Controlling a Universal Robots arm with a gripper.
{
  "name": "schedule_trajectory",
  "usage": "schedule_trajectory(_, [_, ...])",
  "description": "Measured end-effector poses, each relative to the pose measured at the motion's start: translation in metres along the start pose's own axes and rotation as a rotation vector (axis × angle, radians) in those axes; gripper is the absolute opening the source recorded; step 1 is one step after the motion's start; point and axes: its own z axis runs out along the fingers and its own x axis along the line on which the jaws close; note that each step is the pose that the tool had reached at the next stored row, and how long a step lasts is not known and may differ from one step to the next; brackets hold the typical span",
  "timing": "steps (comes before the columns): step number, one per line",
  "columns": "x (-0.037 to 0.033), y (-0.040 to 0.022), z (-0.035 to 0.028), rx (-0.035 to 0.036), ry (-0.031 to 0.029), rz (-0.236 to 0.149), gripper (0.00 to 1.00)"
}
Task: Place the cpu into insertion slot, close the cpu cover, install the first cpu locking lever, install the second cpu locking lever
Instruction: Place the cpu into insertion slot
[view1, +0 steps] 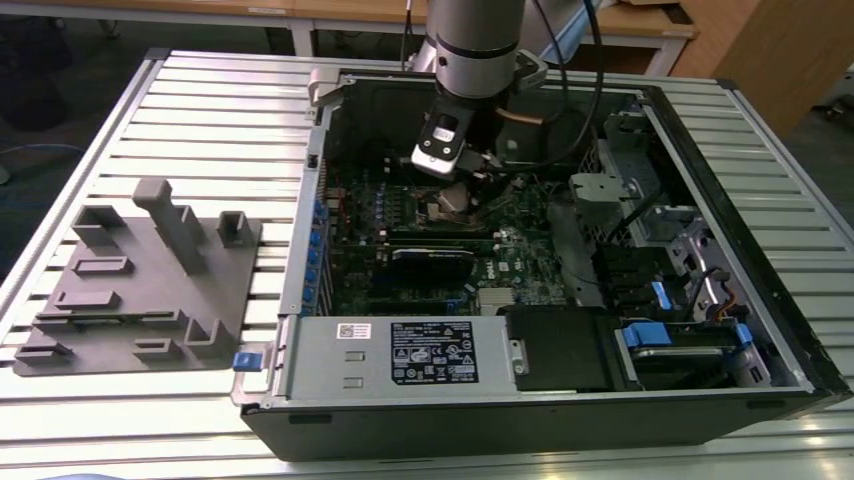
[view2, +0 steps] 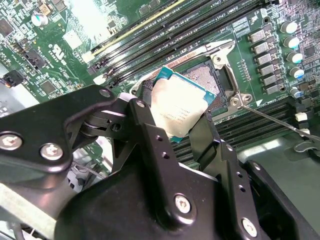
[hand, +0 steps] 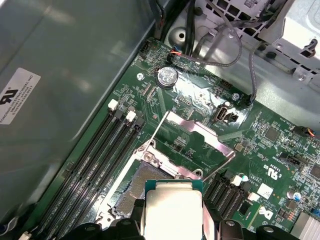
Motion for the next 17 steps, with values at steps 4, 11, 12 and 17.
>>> schedule_trajectory(4, [0.0,0.0,0.0002,0.001,-0.0026,0.033,0.54])
schedule_trajectory(11, [0.0,0.0,0.0002,0.001,-0.0032,0.041,0.54])
schedule_trajectory(12, [0.0,0.0,0.0002,0.0011,-0.0032,0.041,0.54])
schedule_trajectory(17, [0.0,0.0,0.0003,0.0011,-0.0032,0.041,0.54])
